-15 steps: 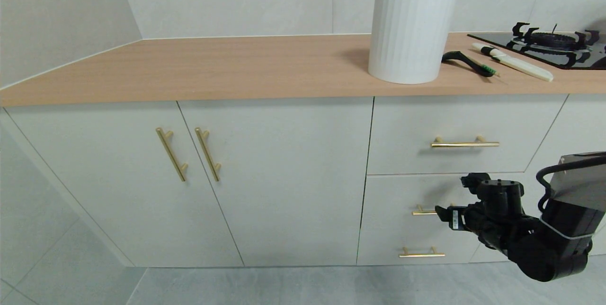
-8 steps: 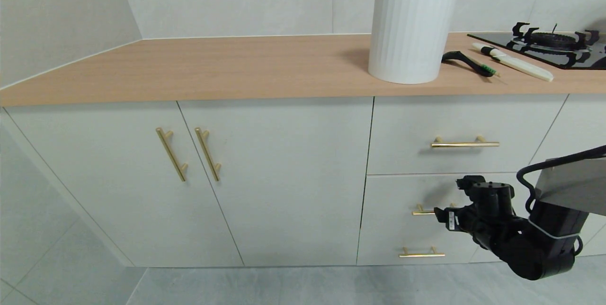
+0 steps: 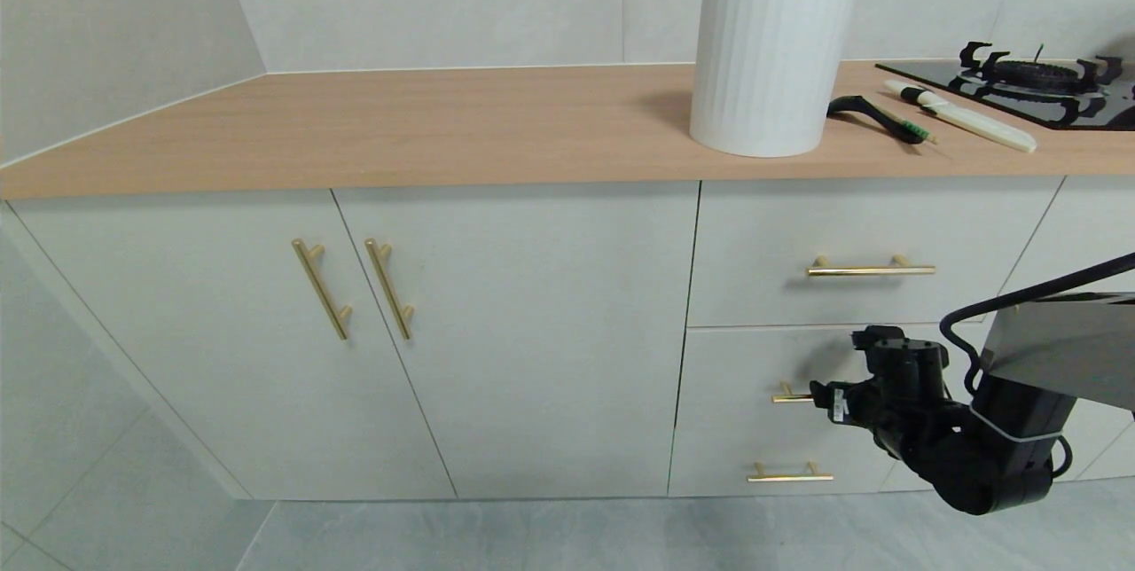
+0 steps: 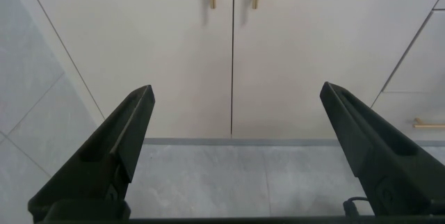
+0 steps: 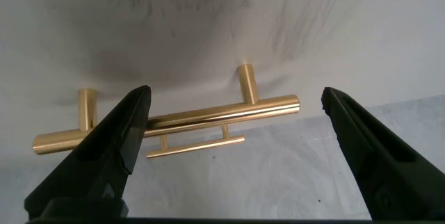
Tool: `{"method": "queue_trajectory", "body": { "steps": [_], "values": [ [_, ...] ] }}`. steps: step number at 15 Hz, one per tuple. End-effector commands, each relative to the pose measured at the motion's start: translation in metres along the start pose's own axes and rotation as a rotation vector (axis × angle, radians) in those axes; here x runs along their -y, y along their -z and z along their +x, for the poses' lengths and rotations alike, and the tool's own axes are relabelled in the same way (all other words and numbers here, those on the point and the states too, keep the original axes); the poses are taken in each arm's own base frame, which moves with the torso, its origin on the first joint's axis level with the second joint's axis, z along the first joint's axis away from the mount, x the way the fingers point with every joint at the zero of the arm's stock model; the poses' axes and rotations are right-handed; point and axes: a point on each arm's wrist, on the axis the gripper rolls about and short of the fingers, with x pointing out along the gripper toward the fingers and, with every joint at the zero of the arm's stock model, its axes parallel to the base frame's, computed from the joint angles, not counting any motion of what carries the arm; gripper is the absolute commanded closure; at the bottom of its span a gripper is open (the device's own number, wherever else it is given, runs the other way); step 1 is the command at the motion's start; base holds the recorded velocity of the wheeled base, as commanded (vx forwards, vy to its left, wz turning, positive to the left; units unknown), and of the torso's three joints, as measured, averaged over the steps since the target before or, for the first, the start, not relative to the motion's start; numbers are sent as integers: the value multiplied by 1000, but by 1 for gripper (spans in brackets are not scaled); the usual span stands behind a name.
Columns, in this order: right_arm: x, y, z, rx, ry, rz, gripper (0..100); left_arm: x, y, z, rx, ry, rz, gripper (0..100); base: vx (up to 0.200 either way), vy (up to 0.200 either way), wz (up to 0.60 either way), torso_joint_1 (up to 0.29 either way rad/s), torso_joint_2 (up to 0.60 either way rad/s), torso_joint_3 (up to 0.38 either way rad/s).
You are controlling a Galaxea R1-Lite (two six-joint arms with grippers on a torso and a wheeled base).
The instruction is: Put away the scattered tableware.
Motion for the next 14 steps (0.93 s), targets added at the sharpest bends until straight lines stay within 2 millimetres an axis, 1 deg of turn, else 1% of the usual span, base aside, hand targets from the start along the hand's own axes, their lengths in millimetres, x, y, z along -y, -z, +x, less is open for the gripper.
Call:
{"method": "queue_trajectory", "body": {
  "steps": [1,4,8,14],
  "values": [
    [0,3,1,-7,1,-5,0,0,0,0,-1,-1,0,0,0,0,0,0,0,0],
    [1,6,1,-27,3,-16,0,0,0,0,-1,-1,0,0,0,0,0,0,0,0],
    [3,11,-5,-74,7,-59,0,0,0,0,-1,-1,0,0,0,0,0,0,0,0],
    [8,4,-24,-169,4,-92,0,0,0,0,-1,-1,0,0,0,0,0,0,0,0]
  ]
}}
